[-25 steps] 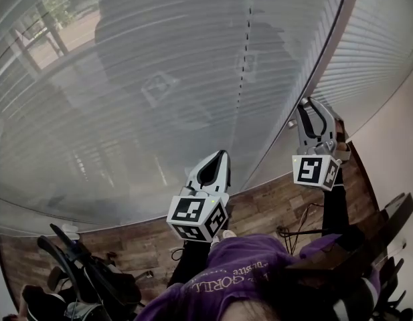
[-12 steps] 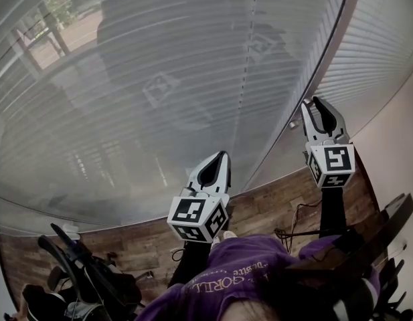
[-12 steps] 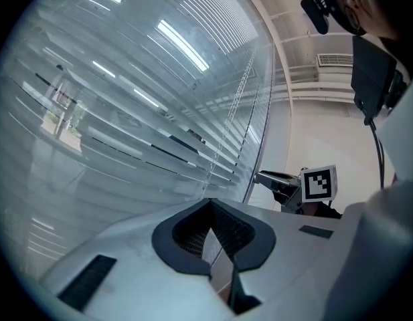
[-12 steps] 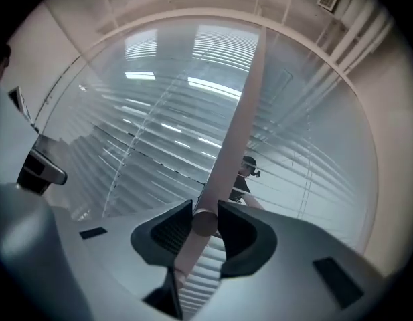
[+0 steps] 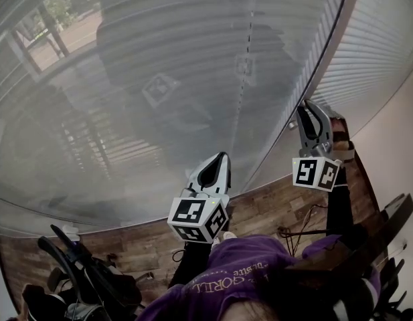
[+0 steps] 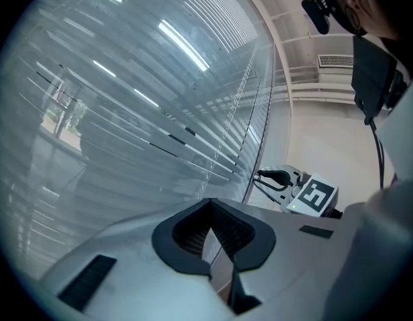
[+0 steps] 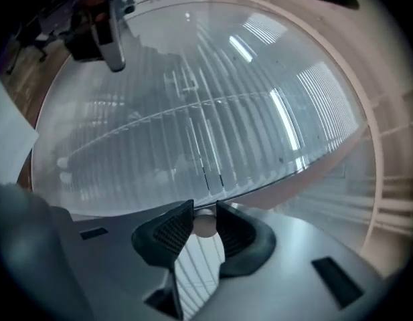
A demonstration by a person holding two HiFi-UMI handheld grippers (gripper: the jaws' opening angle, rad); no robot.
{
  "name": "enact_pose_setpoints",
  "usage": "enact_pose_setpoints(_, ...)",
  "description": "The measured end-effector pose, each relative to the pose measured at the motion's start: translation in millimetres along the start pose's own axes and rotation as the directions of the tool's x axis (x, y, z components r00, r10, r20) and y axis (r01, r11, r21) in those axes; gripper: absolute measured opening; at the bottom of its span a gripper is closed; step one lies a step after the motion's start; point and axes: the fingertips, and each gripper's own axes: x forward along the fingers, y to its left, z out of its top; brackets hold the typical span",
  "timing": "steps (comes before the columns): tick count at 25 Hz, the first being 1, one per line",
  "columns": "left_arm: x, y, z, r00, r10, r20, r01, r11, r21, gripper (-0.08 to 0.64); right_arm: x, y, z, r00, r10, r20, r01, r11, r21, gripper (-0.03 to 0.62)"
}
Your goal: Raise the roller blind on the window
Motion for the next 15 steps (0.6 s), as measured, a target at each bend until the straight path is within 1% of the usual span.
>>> enact_pose_setpoints(2,-1.6,1.8,-2.4,1.000,0.001,-0.001,-0.001,1.000,0.000,0.000,-1.5,7.1,3.4,1.000,-0.016,0.012,0.018,0.994,-0.108,0.098)
enact_pose_setpoints(3,-2.4,2.7,-3.8,1.000,0.002,-0.001,-0.002,1.000,0.000,0.000,-2.6,10.1,6.1,0.999,-0.028,0.027,0.032,0.989,-0.144,0.085)
enact_pose_setpoints(4,-3.0,3.6,-5.0,1.000,0.004,-0.001,-0.004,1.000,0.000,0.000,-3.6,11.9,9.1,0.998,-0.043,0.046,0.050,0.985,-0.165,0.040)
enact_pose_setpoints(5,-3.4,4.2,-5.6,1.000,0.005,-0.001,-0.005,1.000,-0.001,0.000,-4.1,11.6,11.4,0.996,-0.059,0.060,0.068,0.984,-0.162,-0.005)
enact_pose_setpoints(7,-3.5,3.6,-3.9,1.000,0.007,0.001,-0.007,1.000,-0.002,0.000,-4.6,4.1,12.6,0.994,-0.089,0.068,0.096,0.991,-0.097,-0.005)
enact_pose_setpoints(10,-2.0,1.2,1.7,1.000,0.008,0.002,-0.008,1.000,-0.005,0.000,-9.1,-8.8,17.1,0.988,-0.126,0.092,0.127,0.992,-0.011,-0.005)
enact_pose_setpoints(12,-1.2,0.8,3.4,1.000,0.010,0.003,-0.010,1.000,-0.006,0.000,-12.0,-8.5,22.2,0.986,-0.119,0.115,0.109,0.991,0.083,-0.005)
enact_pose_setpoints(13,-0.7,0.6,3.4,1.000,0.011,0.003,-0.011,1.000,-0.007,0.000,-14.1,-7.6,25.3,0.986,-0.110,0.128,0.090,0.984,0.156,-0.004)
enact_pose_setpoints(14,-0.3,0.5,2.7,1.000,0.011,0.002,-0.011,1.000,-0.007,0.000,-16.5,-7.4,29.0,0.984,-0.102,0.144,0.065,0.968,0.242,-0.005)
enact_pose_setpoints(15,0.2,0.7,1.5,1.000,0.012,0.000,-0.012,1.000,-0.007,0.000,-18.8,-8.1,33.6,0.982,-0.096,0.162,0.036,0.941,0.336,-0.004)
